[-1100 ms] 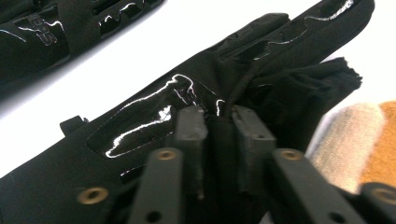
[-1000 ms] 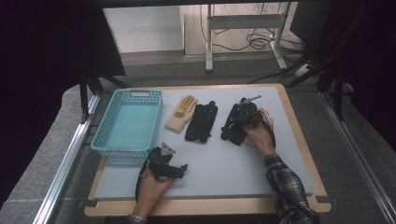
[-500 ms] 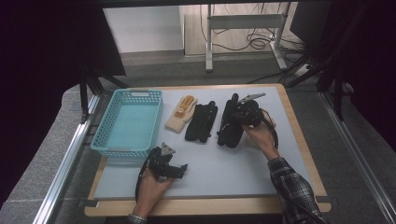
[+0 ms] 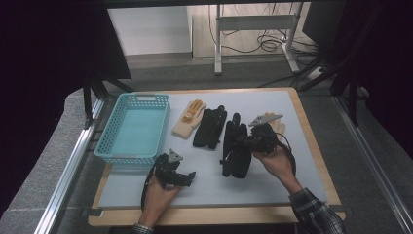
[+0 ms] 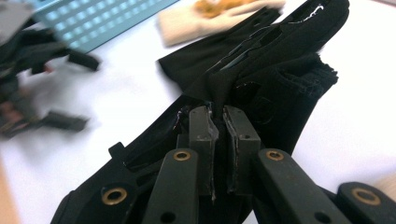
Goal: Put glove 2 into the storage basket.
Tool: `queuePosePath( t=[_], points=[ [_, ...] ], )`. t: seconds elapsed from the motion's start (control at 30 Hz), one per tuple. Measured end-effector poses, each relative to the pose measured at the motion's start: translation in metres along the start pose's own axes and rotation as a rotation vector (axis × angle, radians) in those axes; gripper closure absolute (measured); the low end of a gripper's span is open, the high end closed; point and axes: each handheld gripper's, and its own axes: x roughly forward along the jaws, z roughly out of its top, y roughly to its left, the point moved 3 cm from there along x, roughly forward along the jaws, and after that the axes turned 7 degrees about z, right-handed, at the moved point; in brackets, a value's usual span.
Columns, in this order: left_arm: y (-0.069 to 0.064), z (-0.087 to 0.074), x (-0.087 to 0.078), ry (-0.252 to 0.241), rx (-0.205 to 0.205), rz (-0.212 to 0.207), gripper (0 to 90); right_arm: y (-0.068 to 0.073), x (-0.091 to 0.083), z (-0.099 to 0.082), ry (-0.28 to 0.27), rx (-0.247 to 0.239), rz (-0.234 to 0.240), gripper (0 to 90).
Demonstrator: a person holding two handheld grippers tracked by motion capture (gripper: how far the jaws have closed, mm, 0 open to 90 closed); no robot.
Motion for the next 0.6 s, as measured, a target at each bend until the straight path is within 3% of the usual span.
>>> queuePosePath(
  t=[0.17,0.27,0.5,0.57,0.6],
  points=[
    [0.0,0.0,0.0,0.0,0.0,0.001,1.5,0.022,-0.001,-0.025,0.0,0.009,0.054,81.5],
    [0.0,0.0,0.0,0.0,-0.003,0.001,1.5,0.034,0.007,-0.041,0.015,0.009,0.077,81.4],
    [0.0,0.0,0.0,0.0,-0.003,0.0,1.5,0.035,0.026,-0.06,0.067,0.008,0.083,80.5],
    [0.0,0.0,0.0,0.0,-0.003,0.0,1.5,0.035,0.03,-0.065,0.082,0.004,0.079,77.3],
    [0.0,0.0,0.0,0.0,-0.003,0.001,1.5,0.033,0.029,-0.064,0.074,-0.004,0.062,70.4]
  ],
)
